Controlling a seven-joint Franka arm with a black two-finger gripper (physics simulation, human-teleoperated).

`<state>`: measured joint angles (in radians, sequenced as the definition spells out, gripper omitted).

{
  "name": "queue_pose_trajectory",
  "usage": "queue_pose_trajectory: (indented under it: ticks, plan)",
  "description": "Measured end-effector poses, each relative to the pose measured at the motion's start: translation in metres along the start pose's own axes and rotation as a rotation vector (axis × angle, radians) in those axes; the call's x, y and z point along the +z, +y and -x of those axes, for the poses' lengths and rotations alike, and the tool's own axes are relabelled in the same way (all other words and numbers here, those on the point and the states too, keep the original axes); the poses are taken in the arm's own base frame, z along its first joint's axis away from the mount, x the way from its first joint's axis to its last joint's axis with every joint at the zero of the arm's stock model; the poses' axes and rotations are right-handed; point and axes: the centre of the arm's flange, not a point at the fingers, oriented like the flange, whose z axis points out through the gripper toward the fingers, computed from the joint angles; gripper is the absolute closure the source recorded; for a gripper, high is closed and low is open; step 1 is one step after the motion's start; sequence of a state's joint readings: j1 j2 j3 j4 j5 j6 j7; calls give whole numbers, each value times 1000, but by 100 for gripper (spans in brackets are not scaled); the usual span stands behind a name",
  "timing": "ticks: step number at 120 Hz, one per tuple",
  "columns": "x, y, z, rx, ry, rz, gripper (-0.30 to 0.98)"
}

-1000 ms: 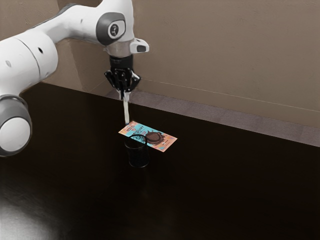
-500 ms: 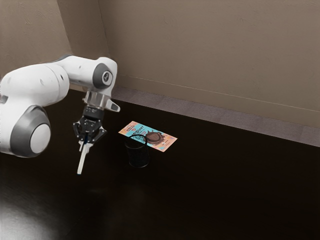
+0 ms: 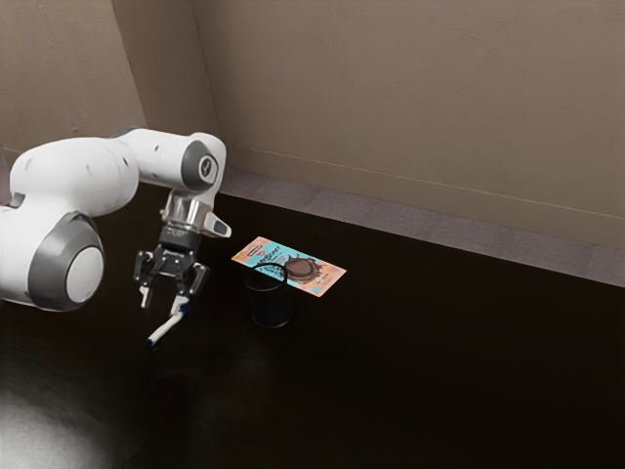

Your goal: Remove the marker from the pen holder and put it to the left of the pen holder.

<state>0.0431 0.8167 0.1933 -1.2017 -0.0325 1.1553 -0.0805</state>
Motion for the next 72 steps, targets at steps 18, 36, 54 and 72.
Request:
queue_pose_trajectory:
  ticks: [18,36,54,72]
  plan:
    - [-95,16,97,92,266,81,15]
    - [-151,50,258,218,546,71,7]
    - [-153,64,325,241,709,18,4]
    - [-161,74,347,251,792,-1,2]
